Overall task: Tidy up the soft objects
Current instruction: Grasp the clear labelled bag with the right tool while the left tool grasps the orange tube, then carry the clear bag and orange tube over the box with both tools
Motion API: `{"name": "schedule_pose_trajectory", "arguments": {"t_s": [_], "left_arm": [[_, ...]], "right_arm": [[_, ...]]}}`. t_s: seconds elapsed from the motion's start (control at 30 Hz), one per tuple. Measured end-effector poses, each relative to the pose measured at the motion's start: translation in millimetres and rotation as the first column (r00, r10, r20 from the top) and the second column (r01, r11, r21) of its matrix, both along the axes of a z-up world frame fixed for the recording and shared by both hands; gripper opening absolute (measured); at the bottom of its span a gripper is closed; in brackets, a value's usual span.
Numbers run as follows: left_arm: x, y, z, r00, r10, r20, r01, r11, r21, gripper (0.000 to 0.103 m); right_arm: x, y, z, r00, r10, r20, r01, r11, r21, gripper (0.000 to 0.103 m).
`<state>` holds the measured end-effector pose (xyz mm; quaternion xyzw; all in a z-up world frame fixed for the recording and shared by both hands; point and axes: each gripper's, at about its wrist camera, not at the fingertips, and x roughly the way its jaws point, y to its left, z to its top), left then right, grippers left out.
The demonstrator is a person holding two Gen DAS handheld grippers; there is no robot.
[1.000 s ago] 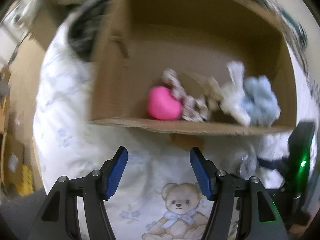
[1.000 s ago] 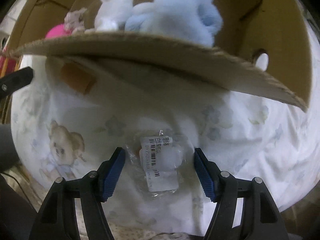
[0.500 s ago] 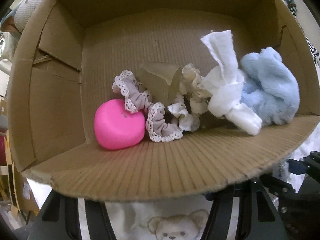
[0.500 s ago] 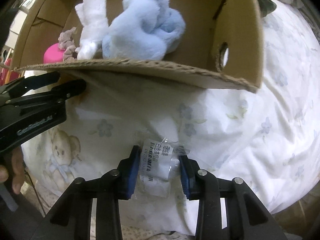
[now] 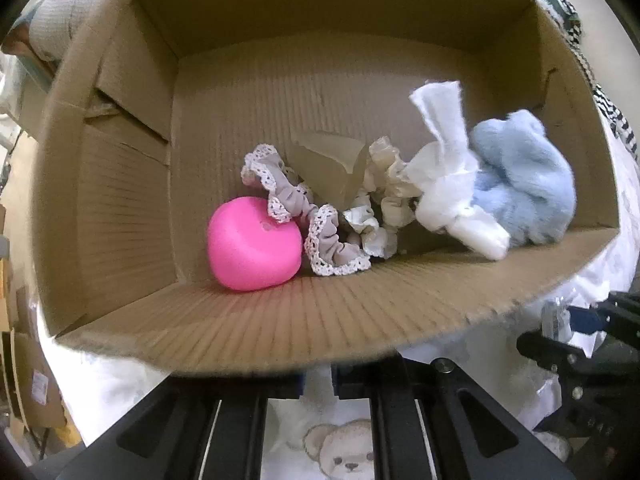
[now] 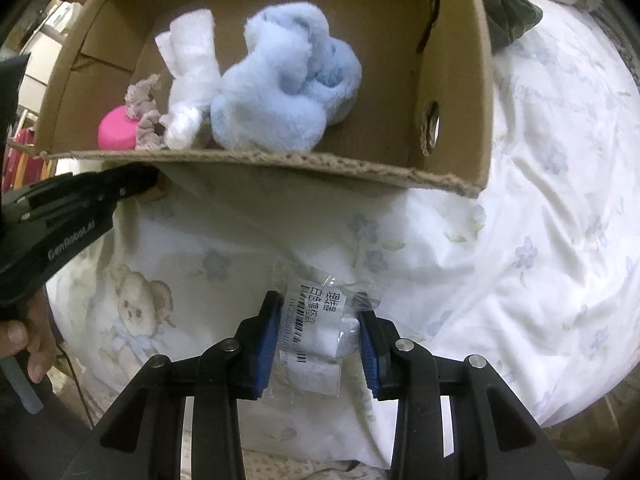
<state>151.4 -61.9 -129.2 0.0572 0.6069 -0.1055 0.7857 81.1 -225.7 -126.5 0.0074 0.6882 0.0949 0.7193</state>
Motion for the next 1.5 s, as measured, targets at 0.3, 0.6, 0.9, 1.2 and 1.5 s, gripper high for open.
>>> {"name": "schedule_pose_trajectory", "arguments": {"t_s": [0.3, 0.6, 0.9, 1.2, 1.5], "left_arm": [[-30.0, 32.3, 21.2, 0.998, 0.036, 0.059, -0.035, 0.999, -0.026, 0.008], [-43.2, 71.3, 45.4, 0.987, 0.119, 0.108, -0.116, 0.993, -0.030, 0.008], [-58.3, 61.7, 63.5, 0.983, 0.120, 0.142, -0.116, 0.993, -0.033, 0.008], [-86.6, 50.8, 111.6, 0.948, 0.149, 0.280, -0.131, 0.988, -0.084, 0.008], [-77.0, 49.1, 158.4, 0.898, 0.173, 0.404, -0.130, 0.983, -0.132, 0.008]], "right_arm": [[7.8, -1.3, 31.9, 0.997, -0.032, 0.076, 0.026, 0.997, 0.078, 0.038], [7.6, -8.3, 51.9, 0.994, -0.056, 0.096, 0.044, 0.991, 0.127, 0.038], [-5.0, -17.6, 61.2, 0.992, -0.035, 0.118, 0.017, 0.988, 0.153, 0.038], [-13.5, -15.7, 94.9, 0.975, -0.003, 0.221, -0.053, 0.967, 0.247, 0.038], [-16.9, -22.4, 150.3, 0.899, -0.075, 0.431, -0.089, 0.933, 0.349, 0.038]]}}
